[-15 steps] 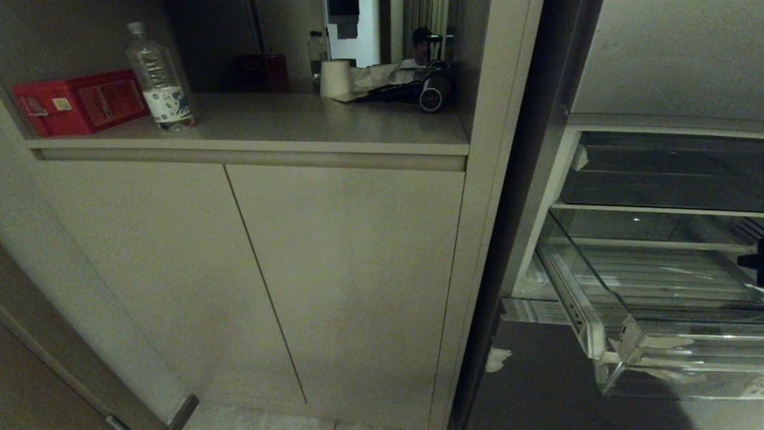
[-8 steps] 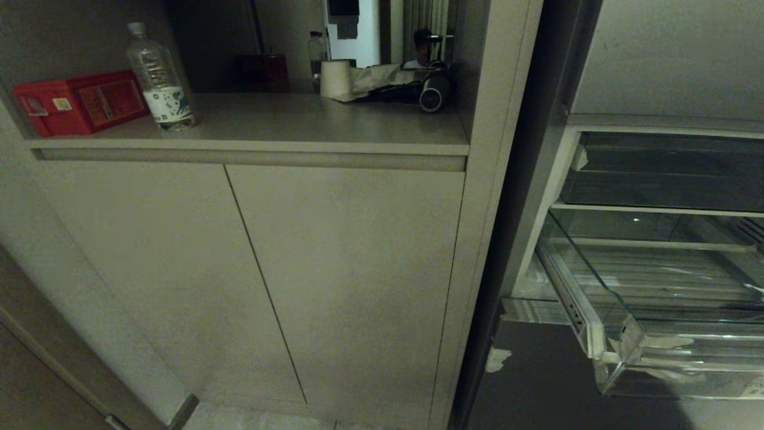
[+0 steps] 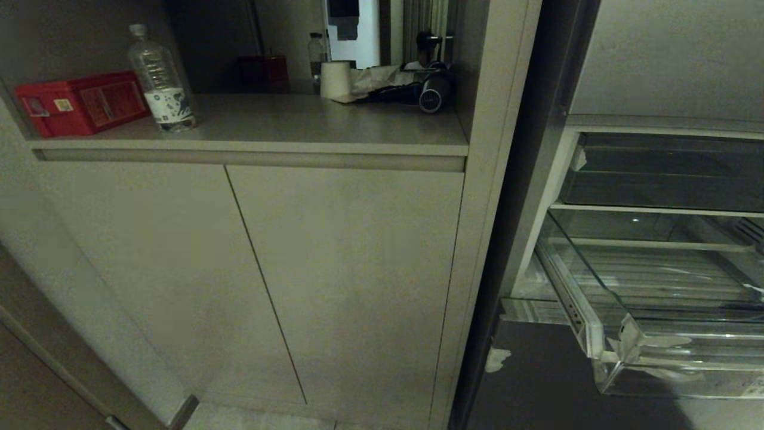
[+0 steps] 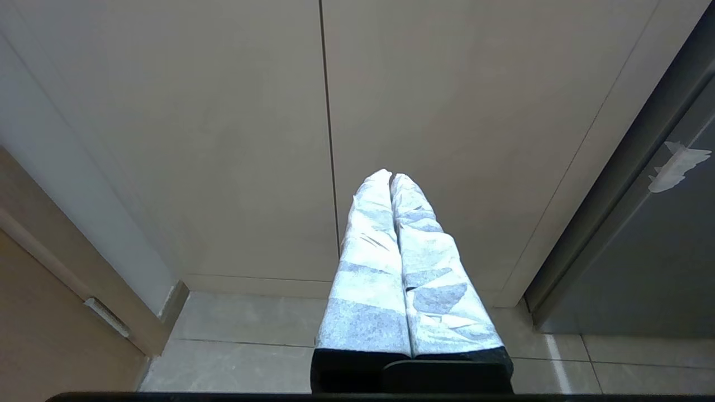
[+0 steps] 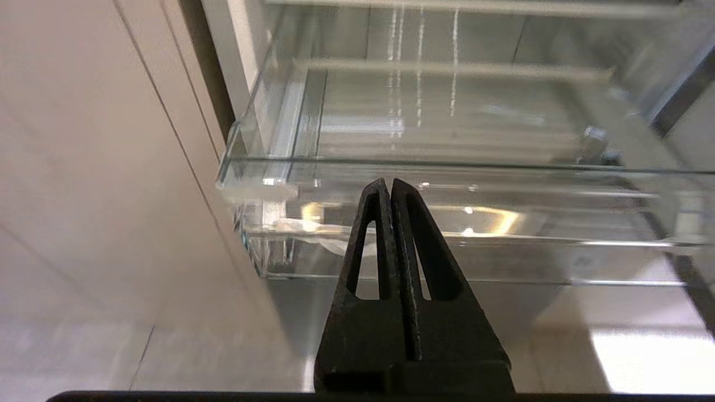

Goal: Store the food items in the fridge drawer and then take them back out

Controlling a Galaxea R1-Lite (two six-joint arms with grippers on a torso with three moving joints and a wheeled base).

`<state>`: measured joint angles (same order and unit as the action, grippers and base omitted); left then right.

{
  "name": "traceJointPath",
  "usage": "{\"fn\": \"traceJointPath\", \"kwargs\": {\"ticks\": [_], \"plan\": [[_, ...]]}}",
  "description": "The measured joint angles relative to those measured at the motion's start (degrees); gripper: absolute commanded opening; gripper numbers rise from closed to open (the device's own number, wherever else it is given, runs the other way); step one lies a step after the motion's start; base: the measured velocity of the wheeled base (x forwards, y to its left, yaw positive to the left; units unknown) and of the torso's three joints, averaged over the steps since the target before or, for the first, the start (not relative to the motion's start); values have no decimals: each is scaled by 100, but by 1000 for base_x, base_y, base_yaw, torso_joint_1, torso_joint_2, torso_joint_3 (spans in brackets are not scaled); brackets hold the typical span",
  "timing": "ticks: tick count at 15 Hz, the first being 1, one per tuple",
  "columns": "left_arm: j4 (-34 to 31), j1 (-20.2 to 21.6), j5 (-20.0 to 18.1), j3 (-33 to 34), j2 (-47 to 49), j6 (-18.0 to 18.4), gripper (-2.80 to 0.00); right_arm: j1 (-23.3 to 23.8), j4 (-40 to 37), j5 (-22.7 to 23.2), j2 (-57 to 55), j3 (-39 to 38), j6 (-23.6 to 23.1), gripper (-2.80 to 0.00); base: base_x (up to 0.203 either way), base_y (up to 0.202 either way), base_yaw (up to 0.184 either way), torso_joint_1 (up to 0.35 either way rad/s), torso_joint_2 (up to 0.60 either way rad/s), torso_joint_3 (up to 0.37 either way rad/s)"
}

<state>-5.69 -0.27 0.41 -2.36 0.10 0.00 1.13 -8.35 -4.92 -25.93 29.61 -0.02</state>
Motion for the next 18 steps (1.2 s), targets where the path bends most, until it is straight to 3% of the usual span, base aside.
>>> {"fn": "traceJointPath", "kwargs": {"ticks": [4, 8, 11, 18], "plan": [[2, 0, 0, 0, 0, 0, -280, -192, 124, -25, 1157, -934, -672, -280, 0, 0, 0, 0, 0, 0], [0, 0, 0, 0, 0, 0, -280, -84, 1206, 225, 1716, -2514, -1090, -280, 0, 0, 0, 0, 0, 0], [0, 0, 0, 0, 0, -5, -280, -61, 1672, 319, 2299, -2903, -1034, -280, 0, 0, 0, 0, 0, 0], [1, 0, 0, 0, 0, -7, -280, -51, 1697, 355, 2593, -2961, -659, -280, 0, 0, 0, 0, 0, 0]]}}
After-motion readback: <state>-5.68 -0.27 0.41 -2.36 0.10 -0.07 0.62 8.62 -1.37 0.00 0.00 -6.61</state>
